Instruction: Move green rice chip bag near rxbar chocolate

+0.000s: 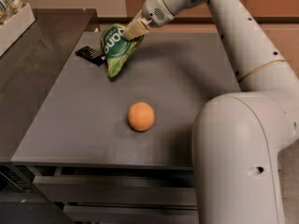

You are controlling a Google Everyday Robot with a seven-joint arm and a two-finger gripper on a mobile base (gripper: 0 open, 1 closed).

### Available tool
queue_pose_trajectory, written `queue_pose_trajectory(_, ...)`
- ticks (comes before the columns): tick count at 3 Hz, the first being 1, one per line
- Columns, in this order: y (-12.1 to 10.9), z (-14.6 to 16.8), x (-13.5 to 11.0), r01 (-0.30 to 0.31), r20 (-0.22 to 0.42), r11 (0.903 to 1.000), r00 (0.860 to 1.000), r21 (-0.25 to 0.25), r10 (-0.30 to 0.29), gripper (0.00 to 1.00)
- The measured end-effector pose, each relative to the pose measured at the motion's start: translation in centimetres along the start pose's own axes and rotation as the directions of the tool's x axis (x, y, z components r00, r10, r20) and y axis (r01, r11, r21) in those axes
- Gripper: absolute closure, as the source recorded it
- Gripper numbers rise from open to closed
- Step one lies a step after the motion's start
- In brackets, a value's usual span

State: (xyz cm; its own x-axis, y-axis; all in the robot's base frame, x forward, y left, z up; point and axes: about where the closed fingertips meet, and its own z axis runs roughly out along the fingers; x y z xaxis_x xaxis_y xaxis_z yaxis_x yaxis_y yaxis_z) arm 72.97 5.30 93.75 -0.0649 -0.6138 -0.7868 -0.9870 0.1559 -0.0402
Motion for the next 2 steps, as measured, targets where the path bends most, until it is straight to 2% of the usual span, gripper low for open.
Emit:
queue_pose_trajectory(1,0.01,0.43,0.0,-0.001,0.0,1.0,1.0,-0.005,0.001,0.12)
queue_pose_trajectory(2,0.02,0.8,0.0,-0.001,0.0,1.0,1.0,-0.009,0.001,0.0)
